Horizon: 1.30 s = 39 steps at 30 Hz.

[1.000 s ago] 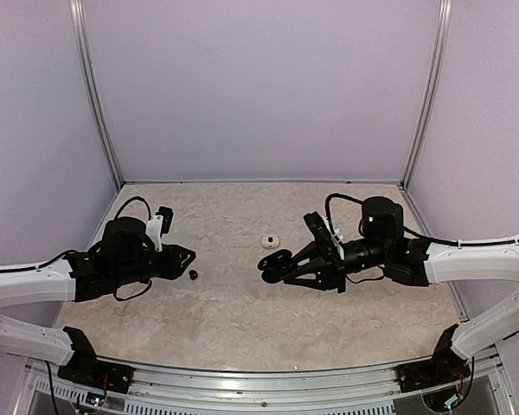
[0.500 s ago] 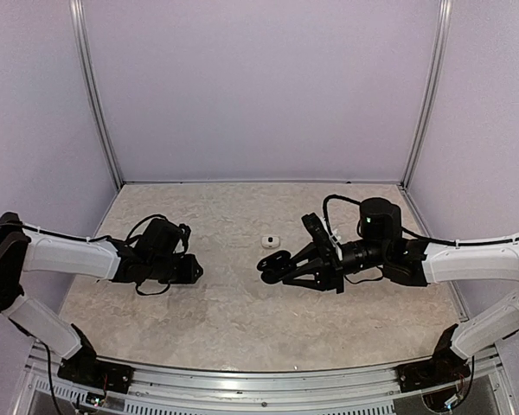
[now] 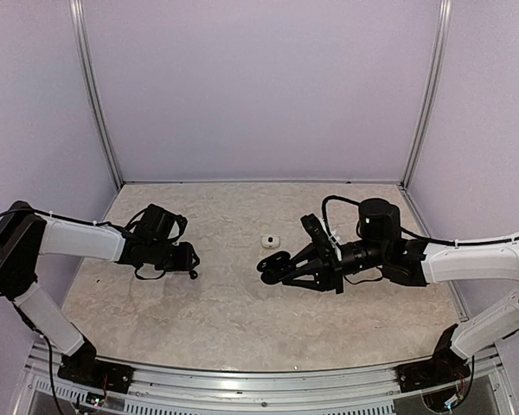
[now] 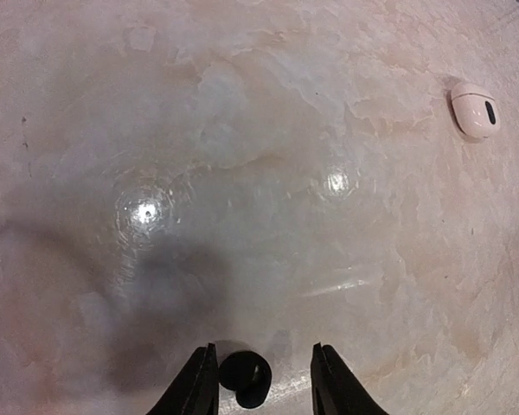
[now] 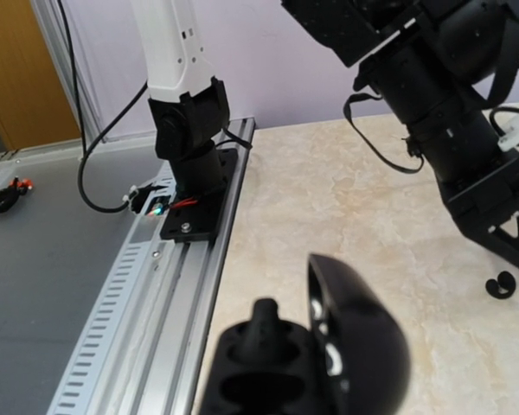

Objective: Insert the wireless bluetooth earbuds into the charging case
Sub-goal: Move the right earbud to the center of the board.

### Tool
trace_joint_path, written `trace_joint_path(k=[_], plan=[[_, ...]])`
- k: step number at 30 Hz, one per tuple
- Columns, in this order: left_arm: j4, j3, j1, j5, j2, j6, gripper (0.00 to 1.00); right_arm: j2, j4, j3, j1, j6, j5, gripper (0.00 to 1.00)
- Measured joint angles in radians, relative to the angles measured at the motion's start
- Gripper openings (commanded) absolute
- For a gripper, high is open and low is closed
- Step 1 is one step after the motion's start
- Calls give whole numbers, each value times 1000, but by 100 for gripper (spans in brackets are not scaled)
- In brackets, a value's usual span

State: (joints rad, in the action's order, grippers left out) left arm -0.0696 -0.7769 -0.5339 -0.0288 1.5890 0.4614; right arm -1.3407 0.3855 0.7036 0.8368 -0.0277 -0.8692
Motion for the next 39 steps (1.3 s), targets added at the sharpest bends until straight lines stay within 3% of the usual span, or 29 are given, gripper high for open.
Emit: trace_joint_path(k=[6, 21, 24, 28, 32, 35, 39], plan=[[31, -10, 13, -69, 50, -13, 39, 0, -1, 0, 0, 0, 3, 0], [38, 22, 16, -70, 71, 13, 40, 0, -15, 0, 0, 2, 3, 0], [41, 22, -2, -69, 71, 26, 35, 0, -20, 0, 0, 3, 4, 0], [52, 5, -51, -74, 96, 38, 17, 0, -24, 0, 0, 3, 6, 0], [64, -38, -101, -73, 137, 39, 7, 0, -33, 0, 0, 5, 13, 0], [71, -69, -156, -95, 160, 31, 5, 2, -40, 0, 0, 5, 18, 0], [85, -162, -244, -158, 212, -16, 10, 19, -41, 0, 0, 5, 21, 0]])
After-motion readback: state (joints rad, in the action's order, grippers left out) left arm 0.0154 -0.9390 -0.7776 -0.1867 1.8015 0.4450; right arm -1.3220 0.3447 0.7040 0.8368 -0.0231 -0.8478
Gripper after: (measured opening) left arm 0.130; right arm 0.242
